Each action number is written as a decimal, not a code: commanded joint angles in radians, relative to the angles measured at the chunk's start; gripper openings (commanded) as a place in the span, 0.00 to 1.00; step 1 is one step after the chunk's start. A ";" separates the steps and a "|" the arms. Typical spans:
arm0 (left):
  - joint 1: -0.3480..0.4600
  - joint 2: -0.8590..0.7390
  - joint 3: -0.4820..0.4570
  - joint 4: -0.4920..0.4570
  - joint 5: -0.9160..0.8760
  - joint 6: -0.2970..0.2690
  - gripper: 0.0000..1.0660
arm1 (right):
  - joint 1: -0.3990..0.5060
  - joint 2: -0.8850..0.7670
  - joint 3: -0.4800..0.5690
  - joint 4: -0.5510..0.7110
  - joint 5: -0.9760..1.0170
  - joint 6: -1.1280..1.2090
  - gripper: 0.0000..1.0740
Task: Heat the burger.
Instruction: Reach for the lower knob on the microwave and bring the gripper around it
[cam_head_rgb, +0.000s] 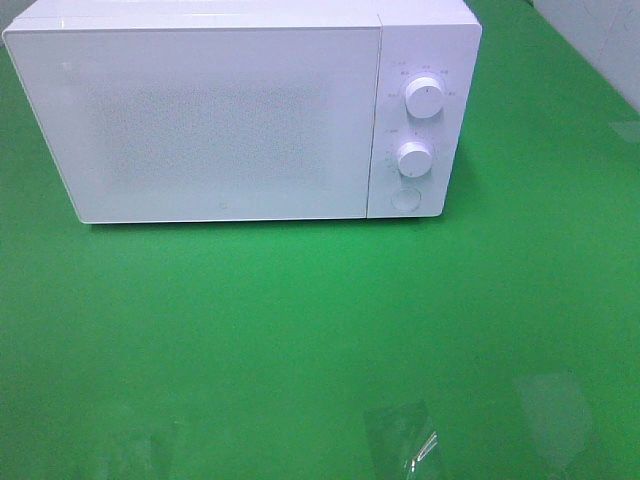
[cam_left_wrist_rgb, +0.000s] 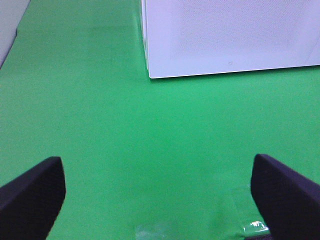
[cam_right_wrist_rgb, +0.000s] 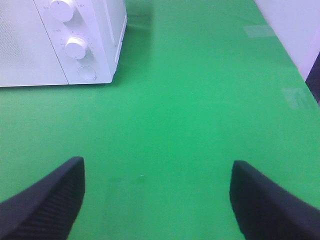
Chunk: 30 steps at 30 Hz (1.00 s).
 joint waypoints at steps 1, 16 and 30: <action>0.003 -0.024 0.001 -0.004 -0.010 -0.008 0.87 | -0.005 -0.027 0.002 0.001 -0.009 -0.002 0.71; 0.003 -0.024 0.001 -0.004 -0.010 -0.008 0.87 | -0.003 0.043 -0.019 0.000 -0.226 0.005 0.71; 0.003 -0.024 0.001 -0.004 -0.010 -0.008 0.87 | -0.003 0.077 0.153 -0.073 -0.605 0.004 0.71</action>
